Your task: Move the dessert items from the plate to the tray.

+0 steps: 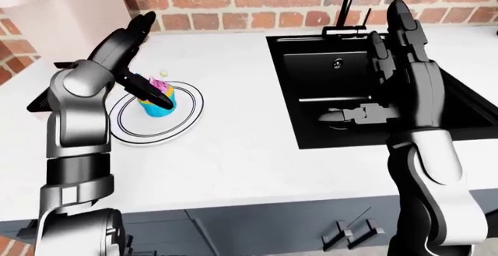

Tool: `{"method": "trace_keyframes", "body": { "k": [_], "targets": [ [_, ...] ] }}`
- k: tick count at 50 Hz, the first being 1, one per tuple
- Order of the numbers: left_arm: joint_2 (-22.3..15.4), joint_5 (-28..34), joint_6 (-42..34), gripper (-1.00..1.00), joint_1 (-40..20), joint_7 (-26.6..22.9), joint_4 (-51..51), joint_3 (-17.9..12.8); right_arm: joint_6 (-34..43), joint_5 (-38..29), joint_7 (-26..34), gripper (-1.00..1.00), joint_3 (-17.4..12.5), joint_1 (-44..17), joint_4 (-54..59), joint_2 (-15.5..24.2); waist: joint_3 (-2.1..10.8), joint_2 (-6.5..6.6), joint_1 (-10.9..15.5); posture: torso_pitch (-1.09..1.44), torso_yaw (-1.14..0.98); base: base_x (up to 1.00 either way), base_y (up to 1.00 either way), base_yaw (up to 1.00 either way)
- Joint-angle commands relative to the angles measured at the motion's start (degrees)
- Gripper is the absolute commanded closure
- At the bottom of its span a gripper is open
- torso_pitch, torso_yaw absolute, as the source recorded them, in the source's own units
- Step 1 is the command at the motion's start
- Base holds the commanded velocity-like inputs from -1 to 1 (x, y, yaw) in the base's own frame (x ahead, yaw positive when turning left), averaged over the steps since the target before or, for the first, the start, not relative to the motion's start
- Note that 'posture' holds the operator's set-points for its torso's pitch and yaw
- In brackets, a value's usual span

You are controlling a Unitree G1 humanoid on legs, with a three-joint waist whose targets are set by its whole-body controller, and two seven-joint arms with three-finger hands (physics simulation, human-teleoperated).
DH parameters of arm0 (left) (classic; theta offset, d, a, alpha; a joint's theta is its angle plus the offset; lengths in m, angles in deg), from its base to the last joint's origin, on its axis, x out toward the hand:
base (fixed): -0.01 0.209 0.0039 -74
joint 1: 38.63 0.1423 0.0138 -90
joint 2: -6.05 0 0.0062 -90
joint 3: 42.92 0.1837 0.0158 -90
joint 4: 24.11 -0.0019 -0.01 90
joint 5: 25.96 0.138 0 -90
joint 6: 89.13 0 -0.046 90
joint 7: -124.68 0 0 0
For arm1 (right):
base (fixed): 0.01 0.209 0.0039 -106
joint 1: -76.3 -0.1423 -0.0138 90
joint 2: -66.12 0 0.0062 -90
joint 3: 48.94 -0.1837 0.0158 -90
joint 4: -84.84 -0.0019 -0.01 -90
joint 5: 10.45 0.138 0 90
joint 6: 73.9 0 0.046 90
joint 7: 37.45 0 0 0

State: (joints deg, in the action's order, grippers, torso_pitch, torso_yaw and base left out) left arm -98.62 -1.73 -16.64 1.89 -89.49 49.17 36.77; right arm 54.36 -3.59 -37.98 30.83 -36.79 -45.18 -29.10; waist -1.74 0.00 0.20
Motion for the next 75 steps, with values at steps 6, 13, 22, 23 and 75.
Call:
{"method": "trace_keyframes", "body": {
  "k": [6, 13, 22, 23, 75],
  "targets": [
    [-1.45, 0.07, 1.31, -1.0, -0.86, 1.06, 1.79, -1.51, -0.97, -0.18, -0.21, -1.0, -0.08, -1.58, -1.85, 0.3, 1.39, 0.04, -0.01, 0.0, 0.0, 0.0, 0.0, 0.0],
    [-2.13, -0.2, 1.89, -1.0, 0.24, 1.99, 0.73, -1.99, -0.93, -0.24, -0.12, -1.0, -0.08, -1.65, -1.83, 0.32, 1.38, 0.01, 0.02, 0.0, 0.0, 0.0, 0.0, 0.0],
    [-2.19, -0.1, 4.5, -0.82, 0.68, 3.38, -2.81, -1.69, -1.0, -0.16, 0.07, -1.0, -0.22, -1.42, -1.98, 0.37, 1.54, 0.1, 0.09, 0.0, 0.0, 0.0, 0.0, 0.0],
    [-2.04, 0.11, 4.89, -0.81, 0.55, 3.7, -3.38, -1.49, -1.0, -0.13, 0.09, -1.0, -0.25, -1.46, -1.95, 0.38, 1.55, 0.1, 0.09, 0.0, 0.0, 0.0, 0.0, 0.0],
    [-0.68, 2.53, 5.78, -0.08, 2.88, 2.21, -2.2, -1.25, 1.19, 0.75, 0.1, -1.0, -1.11, -1.96, -4.2, 1.39, 1.74, 0.17, -0.03, 0.0, 0.0, 0.0, 0.0, 0.0]
  ]
}}
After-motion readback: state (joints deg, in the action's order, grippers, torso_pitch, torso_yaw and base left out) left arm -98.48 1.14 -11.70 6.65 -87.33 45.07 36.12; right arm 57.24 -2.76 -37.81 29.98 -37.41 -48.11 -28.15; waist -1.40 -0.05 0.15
